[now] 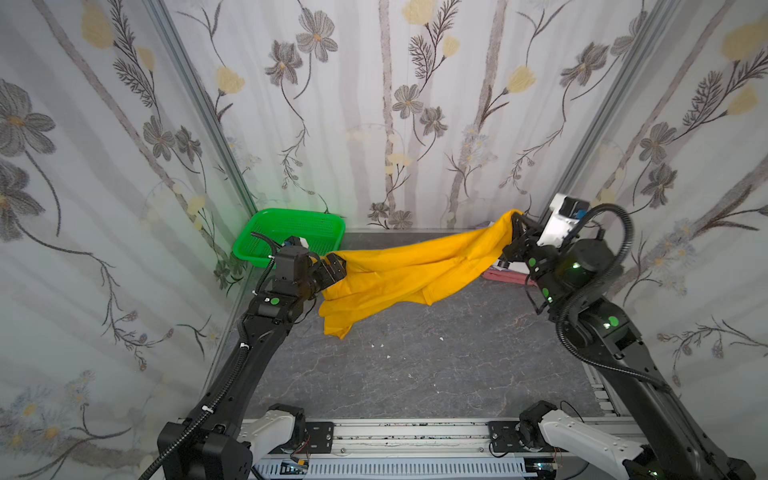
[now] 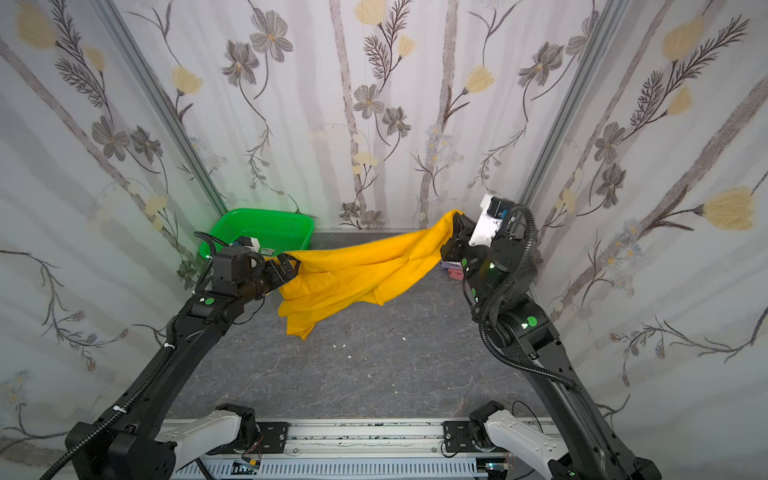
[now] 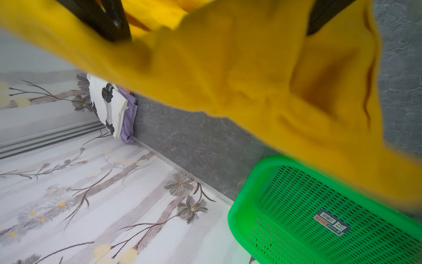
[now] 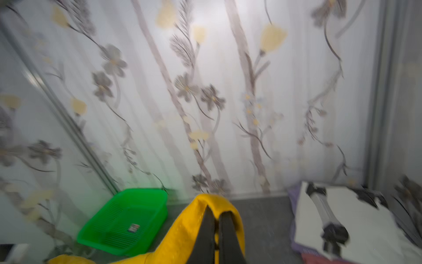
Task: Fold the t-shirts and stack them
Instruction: 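Lay the shirt flat with the right gripper while the left gripper grasps its other end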
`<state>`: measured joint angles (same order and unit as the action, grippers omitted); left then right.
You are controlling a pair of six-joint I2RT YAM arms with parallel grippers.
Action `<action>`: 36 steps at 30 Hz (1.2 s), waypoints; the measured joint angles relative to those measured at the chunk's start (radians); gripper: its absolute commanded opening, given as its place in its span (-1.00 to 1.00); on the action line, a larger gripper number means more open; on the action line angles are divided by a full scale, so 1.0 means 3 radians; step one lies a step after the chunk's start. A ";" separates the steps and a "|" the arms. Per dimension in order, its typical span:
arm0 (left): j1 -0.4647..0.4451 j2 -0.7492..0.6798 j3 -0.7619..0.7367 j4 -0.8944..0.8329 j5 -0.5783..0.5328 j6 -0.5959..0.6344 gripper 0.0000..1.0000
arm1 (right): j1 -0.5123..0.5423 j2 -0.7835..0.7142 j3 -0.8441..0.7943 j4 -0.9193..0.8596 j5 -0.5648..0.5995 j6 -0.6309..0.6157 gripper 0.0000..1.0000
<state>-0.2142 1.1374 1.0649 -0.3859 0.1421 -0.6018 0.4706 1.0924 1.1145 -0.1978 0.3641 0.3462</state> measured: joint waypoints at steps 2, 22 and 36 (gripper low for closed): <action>0.0000 0.0018 0.0025 -0.0039 0.0001 0.0031 1.00 | -0.0085 -0.0151 -0.0589 -0.0245 -0.0011 0.0230 -1.00; -0.0661 0.0609 -0.0736 0.0052 0.0549 0.0041 0.56 | -0.0164 -0.0270 -0.1180 -0.0298 0.0195 0.0662 -1.00; -0.0874 0.0458 -0.1019 0.0034 0.0025 -0.0123 0.47 | -0.0173 -0.0356 -0.1357 -0.0172 0.0146 0.0664 -1.00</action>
<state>-0.4763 1.2747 0.7593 -0.3756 0.1497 -0.6388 0.4187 0.9855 0.7074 -0.2493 0.4080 0.5453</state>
